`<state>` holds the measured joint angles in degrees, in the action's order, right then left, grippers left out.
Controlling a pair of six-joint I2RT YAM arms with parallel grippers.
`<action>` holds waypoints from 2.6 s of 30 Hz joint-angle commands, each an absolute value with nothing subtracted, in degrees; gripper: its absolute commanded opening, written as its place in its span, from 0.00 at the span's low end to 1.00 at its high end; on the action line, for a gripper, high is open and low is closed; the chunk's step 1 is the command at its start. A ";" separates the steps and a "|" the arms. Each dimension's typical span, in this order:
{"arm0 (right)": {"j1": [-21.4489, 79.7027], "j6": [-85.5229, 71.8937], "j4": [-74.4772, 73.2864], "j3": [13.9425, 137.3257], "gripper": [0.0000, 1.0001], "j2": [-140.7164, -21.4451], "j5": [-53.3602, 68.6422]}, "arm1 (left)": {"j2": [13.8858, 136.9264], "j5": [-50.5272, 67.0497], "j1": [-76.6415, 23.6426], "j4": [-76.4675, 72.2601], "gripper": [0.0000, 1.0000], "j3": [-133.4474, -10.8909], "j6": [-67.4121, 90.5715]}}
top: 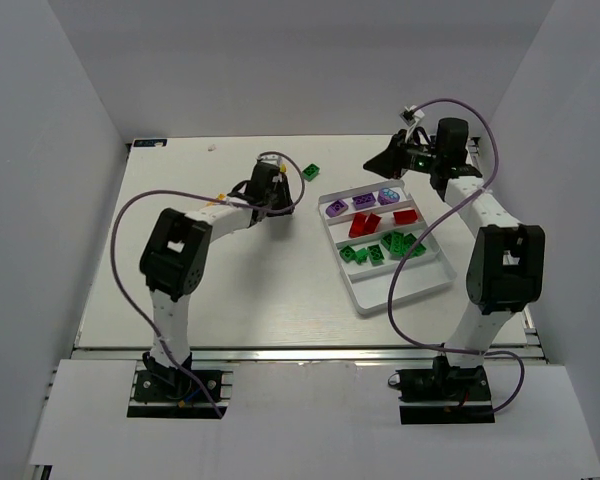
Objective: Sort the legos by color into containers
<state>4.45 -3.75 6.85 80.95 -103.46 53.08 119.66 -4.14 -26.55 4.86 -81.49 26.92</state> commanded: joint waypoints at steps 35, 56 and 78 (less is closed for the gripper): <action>-4.22 11.07 -5.89 69.79 0.37 -87.19 53.44 | 123.31 25.93 -46.41 2.72 0.58 -93.60 25.14; -4.83 12.57 -6.50 67.24 0.38 -86.48 53.44 | 121.28 -4.20 -31.74 16.34 0.58 -100.45 21.02; -5.62 11.78 -5.27 68.12 0.39 -88.94 54.40 | 142.20 -7.99 -28.48 15.74 0.79 -121.90 7.12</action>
<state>-4.97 11.44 -7.11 67.48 -88.75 53.10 143.59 -7.01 -28.82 17.47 -119.13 9.19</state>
